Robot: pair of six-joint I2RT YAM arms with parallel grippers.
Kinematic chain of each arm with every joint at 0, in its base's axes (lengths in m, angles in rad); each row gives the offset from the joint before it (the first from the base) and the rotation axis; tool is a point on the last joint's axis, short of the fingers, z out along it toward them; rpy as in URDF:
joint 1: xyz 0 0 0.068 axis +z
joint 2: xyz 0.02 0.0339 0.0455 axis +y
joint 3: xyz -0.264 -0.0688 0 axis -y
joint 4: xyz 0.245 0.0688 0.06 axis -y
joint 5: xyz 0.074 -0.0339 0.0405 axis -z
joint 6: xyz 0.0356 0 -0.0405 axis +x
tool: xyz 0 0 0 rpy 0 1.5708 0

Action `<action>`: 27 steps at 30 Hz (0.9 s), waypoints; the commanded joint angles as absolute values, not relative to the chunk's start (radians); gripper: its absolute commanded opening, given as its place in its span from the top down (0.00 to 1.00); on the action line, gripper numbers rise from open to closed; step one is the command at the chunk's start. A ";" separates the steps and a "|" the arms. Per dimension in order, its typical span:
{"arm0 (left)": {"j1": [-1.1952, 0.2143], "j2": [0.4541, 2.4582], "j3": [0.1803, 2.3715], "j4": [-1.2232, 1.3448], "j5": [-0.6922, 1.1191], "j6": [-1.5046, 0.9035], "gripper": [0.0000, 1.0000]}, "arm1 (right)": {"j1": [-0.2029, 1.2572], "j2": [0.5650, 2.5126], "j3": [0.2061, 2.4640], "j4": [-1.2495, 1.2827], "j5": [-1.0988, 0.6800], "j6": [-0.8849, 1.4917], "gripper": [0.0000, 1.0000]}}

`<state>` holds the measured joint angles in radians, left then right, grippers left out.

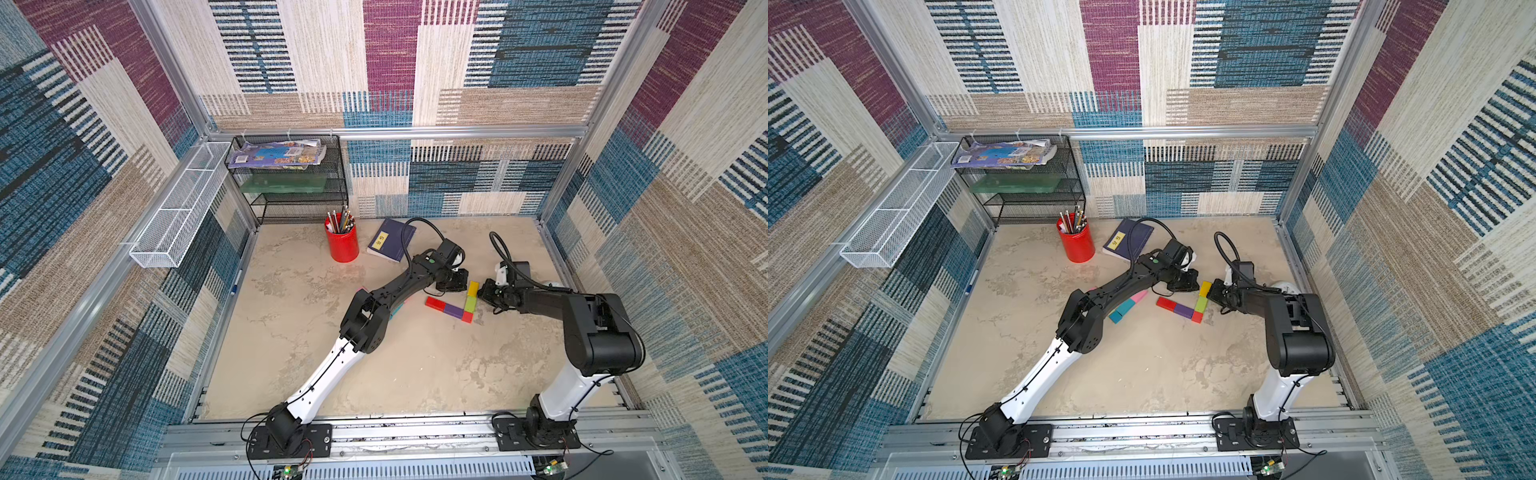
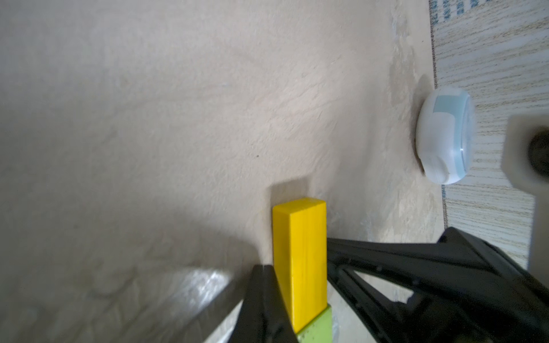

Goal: Assemble the letter v with building blocks
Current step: Assemble the building block at the center of the board, then reset both arms

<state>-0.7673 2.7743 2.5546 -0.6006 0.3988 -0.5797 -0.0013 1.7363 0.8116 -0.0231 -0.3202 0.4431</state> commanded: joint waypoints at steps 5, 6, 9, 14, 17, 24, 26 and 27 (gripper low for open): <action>-0.758 2.726 2.554 -0.671 0.351 -0.528 0.91 | -0.012 1.659 0.804 -0.198 -0.219 0.426 0.95; -0.758 2.707 2.544 -0.672 0.351 -0.515 0.90 | -0.011 1.629 0.800 -0.202 -0.211 0.426 0.95; -0.759 2.597 2.456 -0.646 0.348 -0.472 0.88 | -0.008 1.526 0.777 -0.211 -0.185 0.422 0.89; -0.754 2.250 2.110 -0.571 0.242 -0.347 0.72 | 0.016 1.261 0.730 -0.199 -0.032 0.400 0.40; -0.739 1.981 1.814 -0.494 0.105 -0.275 0.20 | 0.018 1.116 0.720 -0.179 0.053 0.385 0.05; -0.531 1.339 1.051 -0.130 -0.163 -0.251 0.01 | -0.004 1.055 0.636 -0.017 0.337 0.411 0.05; -0.440 1.182 0.856 -0.037 -0.251 -0.243 0.01 | -0.003 1.110 0.595 0.088 0.373 0.353 0.05; -0.406 1.130 0.781 0.007 -0.303 -0.232 0.01 | 0.002 1.138 0.580 0.130 0.404 0.333 0.05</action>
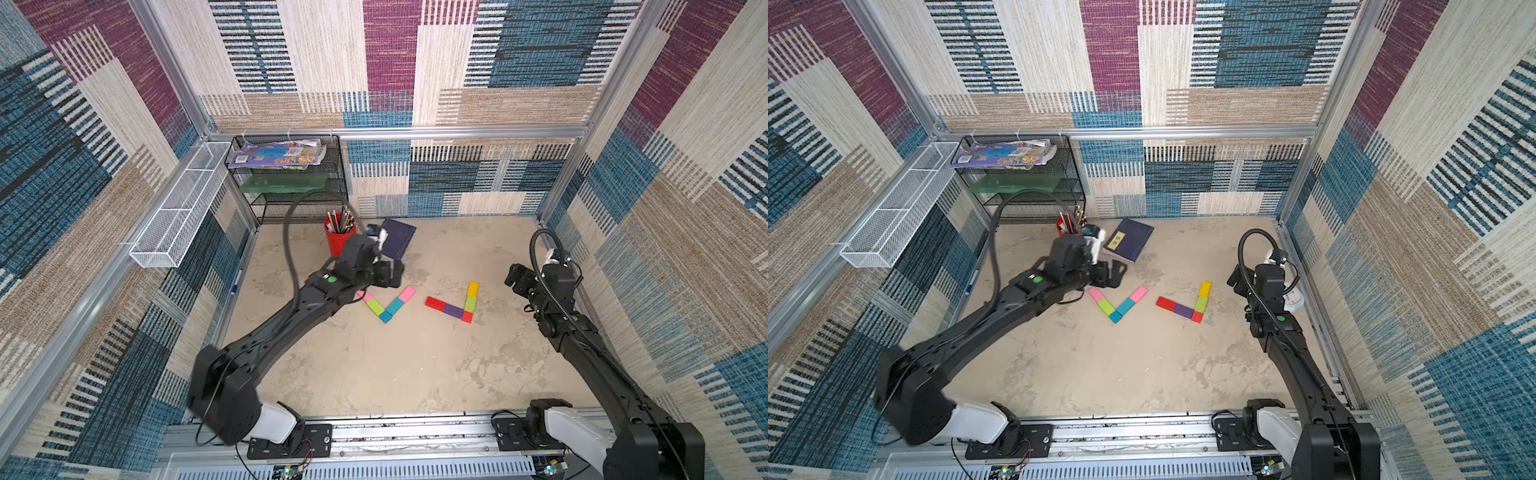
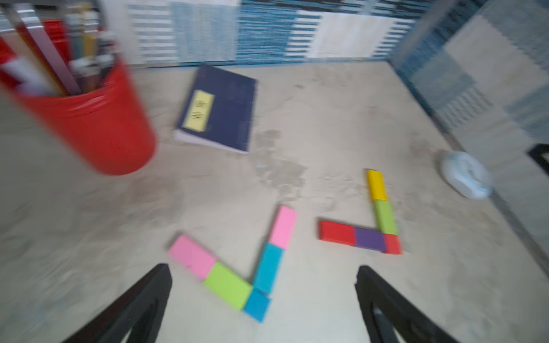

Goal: Assemble the letter v with building blocks
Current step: Reset both arms

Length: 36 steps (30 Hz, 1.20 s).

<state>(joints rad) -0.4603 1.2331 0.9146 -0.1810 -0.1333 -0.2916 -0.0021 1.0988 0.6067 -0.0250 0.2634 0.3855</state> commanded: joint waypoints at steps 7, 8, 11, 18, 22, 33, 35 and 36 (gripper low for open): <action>-0.199 1.074 0.526 0.160 -0.380 -0.177 0.01 | 0.029 1.348 0.516 0.400 0.540 0.215 0.05; -0.189 1.093 0.509 0.187 -0.407 -0.156 0.01 | 0.028 1.350 0.473 0.491 0.524 0.212 0.05; -0.114 1.124 0.453 0.249 -0.395 -0.130 0.01 | 0.030 1.365 0.419 0.623 0.520 0.183 0.05; 0.030 1.137 0.340 0.423 -0.313 -0.173 0.01 | 0.017 1.395 0.402 0.757 0.376 0.103 0.05; 0.045 1.243 0.291 0.710 -0.243 -0.157 0.01 | 0.036 1.481 0.347 0.977 0.253 0.019 0.05; 0.003 1.520 0.476 0.668 -0.088 -0.006 0.01 | 0.021 1.451 0.336 0.948 0.253 0.062 0.05; 0.006 1.517 0.483 0.652 -0.080 -0.008 0.01 | 0.024 1.450 0.334 0.951 0.257 0.060 0.05; 0.008 1.518 0.481 0.660 -0.078 -0.008 0.01 | 0.027 1.449 0.331 0.958 0.261 0.058 0.05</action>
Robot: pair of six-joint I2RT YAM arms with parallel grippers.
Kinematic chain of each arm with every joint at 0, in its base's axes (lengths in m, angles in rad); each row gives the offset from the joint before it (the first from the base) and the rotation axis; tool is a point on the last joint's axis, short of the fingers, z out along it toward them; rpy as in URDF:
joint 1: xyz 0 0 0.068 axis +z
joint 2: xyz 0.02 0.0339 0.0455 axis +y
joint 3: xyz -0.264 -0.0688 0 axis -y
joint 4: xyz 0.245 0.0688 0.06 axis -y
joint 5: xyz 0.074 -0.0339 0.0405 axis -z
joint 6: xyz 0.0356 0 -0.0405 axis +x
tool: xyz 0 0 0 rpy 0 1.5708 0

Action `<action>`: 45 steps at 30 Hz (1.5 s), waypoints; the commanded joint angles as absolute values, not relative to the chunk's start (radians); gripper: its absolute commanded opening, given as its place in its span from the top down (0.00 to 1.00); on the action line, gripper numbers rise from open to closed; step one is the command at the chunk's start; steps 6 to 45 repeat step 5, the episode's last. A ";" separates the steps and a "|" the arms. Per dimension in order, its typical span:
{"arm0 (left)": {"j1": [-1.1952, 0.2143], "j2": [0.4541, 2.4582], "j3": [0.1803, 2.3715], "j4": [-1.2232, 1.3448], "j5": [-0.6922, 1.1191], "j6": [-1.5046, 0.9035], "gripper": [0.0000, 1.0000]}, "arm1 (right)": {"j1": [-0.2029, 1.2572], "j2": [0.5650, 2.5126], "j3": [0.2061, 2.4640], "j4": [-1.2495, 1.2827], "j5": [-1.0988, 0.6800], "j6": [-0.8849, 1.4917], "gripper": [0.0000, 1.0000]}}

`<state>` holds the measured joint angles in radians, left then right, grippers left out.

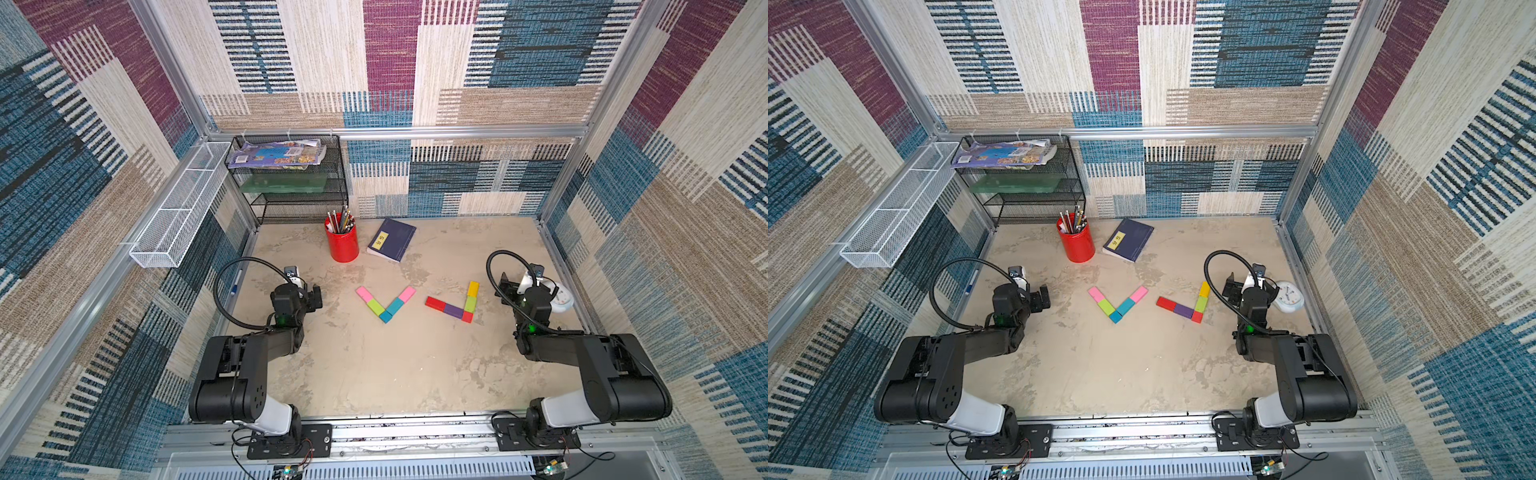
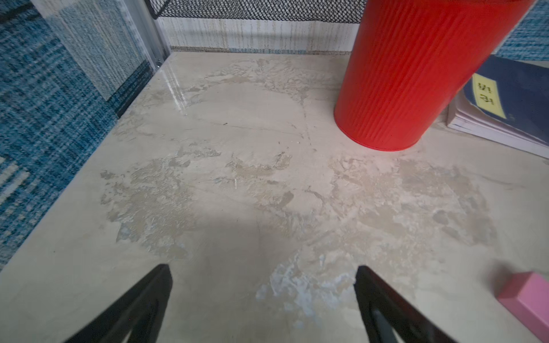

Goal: Assemble the letter v with building blocks
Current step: Reset both arms

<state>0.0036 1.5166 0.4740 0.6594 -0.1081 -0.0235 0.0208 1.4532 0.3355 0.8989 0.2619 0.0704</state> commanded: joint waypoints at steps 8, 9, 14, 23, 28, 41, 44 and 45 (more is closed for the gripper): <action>0.008 1.516 0.480 0.657 -0.078 -0.009 0.01 | 0.027 1.436 0.323 0.956 0.317 0.087 0.05; 0.008 1.516 0.480 0.657 -0.078 -0.009 0.01 | 0.027 1.436 0.323 0.956 0.317 0.087 0.05; 0.008 1.516 0.480 0.657 -0.078 -0.009 0.01 | 0.027 1.436 0.323 0.956 0.317 0.087 0.05; 0.008 1.516 0.480 0.657 -0.078 -0.009 0.01 | 0.027 1.436 0.323 0.956 0.317 0.087 0.05; 0.008 1.516 0.480 0.657 -0.078 -0.009 0.01 | 0.027 1.436 0.323 0.956 0.317 0.087 0.05; 0.008 1.516 0.480 0.657 -0.078 -0.009 0.01 | 0.027 1.436 0.323 0.956 0.317 0.087 0.05; 0.008 1.516 0.480 0.657 -0.078 -0.009 0.01 | 0.027 1.436 0.323 0.956 0.317 0.087 0.05; 0.008 1.516 0.480 0.657 -0.078 -0.009 0.01 | 0.027 1.436 0.323 0.956 0.317 0.087 0.05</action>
